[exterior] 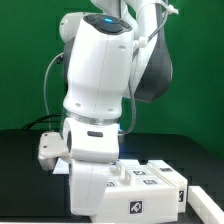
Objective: Assemble cabinet
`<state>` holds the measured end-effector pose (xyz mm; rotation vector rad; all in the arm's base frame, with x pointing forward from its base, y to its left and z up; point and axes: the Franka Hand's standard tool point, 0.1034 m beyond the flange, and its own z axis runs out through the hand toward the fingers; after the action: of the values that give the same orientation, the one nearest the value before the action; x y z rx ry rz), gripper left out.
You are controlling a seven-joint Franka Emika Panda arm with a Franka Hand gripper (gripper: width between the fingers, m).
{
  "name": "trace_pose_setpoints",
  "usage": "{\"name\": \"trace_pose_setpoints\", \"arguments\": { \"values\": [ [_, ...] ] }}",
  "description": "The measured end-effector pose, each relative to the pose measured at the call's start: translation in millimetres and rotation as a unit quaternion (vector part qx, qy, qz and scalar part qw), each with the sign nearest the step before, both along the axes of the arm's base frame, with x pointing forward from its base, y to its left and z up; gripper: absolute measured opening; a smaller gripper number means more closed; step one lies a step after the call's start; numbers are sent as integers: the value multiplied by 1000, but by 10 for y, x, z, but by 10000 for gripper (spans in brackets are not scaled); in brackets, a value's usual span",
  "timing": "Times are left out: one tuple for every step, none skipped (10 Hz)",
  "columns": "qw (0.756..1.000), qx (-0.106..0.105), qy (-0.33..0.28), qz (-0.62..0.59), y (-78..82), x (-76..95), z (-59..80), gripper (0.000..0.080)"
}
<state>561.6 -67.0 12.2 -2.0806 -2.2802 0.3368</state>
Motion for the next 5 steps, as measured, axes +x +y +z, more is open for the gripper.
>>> {"name": "trace_pose_setpoints", "arguments": {
  "values": [
    [1000,0,0,-1,-3,0,0,323],
    [1000,0,0,-2,-5,0,1,212],
    [1000,0,0,-2,-7,1,3,213],
    [1000,0,0,-3,-16,1,11,213],
    [1000,-1,-2,-5,-45,11,46,213]
  ]
}}
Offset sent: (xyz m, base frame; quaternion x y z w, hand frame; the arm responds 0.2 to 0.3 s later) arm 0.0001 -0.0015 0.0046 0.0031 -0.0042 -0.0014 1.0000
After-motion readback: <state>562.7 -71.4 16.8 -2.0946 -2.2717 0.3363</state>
